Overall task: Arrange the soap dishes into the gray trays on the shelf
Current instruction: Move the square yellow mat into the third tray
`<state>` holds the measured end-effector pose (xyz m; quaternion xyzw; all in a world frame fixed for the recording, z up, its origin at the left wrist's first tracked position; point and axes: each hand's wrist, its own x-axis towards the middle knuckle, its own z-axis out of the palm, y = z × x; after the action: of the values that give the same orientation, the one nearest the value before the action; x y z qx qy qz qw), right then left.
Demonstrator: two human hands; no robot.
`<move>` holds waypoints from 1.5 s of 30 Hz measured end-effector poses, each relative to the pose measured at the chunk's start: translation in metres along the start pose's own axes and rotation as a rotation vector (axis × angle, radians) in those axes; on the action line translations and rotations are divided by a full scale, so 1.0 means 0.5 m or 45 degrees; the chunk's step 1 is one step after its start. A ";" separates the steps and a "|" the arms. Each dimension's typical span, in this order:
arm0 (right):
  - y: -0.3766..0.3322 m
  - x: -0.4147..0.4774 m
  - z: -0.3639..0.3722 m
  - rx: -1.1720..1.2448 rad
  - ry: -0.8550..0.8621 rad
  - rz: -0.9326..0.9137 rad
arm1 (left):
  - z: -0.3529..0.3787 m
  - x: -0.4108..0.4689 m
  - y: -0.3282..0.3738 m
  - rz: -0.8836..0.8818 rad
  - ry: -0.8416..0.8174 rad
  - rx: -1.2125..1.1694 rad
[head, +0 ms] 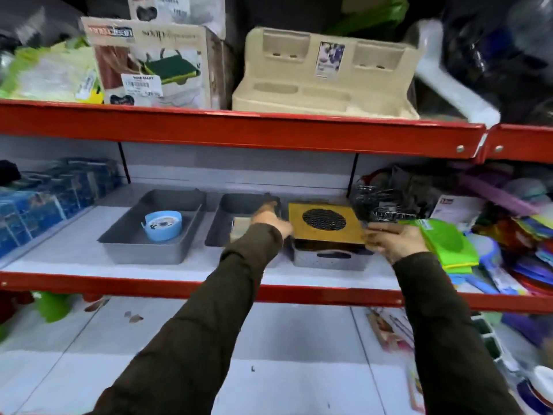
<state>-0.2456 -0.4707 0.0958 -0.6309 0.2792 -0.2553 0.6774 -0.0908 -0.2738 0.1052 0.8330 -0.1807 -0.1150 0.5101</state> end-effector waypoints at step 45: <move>0.031 -0.012 0.614 -1.251 -0.336 -0.764 | -0.369 0.115 -0.220 0.095 0.323 0.928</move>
<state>-0.0352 -0.2467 0.0953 -0.9485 0.0873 -0.1958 0.2331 0.0513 -0.1032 0.0904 0.9601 -0.1754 0.0793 0.2027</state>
